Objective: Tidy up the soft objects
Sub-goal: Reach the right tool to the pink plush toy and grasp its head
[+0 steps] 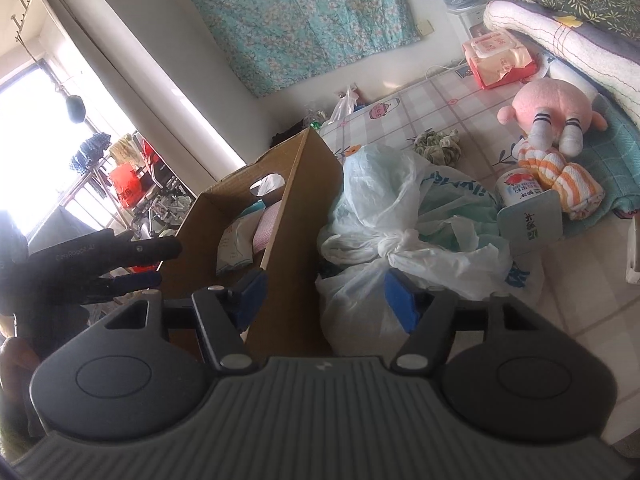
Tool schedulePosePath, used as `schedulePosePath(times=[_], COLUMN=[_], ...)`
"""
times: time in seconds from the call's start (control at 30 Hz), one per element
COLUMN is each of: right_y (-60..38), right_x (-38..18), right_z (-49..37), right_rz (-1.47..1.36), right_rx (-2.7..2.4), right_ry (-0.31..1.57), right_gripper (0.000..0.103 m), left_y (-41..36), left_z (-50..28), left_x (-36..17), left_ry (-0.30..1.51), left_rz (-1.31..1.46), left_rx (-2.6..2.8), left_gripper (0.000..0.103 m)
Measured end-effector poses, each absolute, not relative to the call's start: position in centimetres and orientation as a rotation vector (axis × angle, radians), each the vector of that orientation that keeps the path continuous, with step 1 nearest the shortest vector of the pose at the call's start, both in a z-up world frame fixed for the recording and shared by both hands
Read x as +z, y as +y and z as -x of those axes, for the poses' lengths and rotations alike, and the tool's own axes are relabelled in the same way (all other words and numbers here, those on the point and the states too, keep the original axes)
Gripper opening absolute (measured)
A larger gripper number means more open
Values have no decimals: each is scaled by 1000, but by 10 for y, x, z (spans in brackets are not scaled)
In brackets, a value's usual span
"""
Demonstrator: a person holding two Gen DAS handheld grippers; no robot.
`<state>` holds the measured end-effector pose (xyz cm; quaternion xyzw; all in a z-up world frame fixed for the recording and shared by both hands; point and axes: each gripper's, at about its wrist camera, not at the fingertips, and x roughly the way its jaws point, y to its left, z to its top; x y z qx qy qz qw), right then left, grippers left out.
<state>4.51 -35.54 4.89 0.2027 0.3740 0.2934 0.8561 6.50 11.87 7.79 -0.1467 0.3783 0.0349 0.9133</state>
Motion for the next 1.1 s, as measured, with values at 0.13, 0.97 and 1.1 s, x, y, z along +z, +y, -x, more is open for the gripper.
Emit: schedulePosePath(times=[0.13,0.97,1.1], right_y=[-378,-510,-499], right_x=[44,40,51], right_z=[-39,-119,-183], right_rz=[-426,-467,-421], right_rx=[565,341,368], right_ry=[769,735,758], right_gripper=[65,65,74], left_y=[76,-98,-113], left_z=[-61,-154,-185], left_x=[88,30,25], left_ry=[719,725,728], left_rz=[280,166,113], left_rx=[4,-260,-238], left_gripper=[94,92,88])
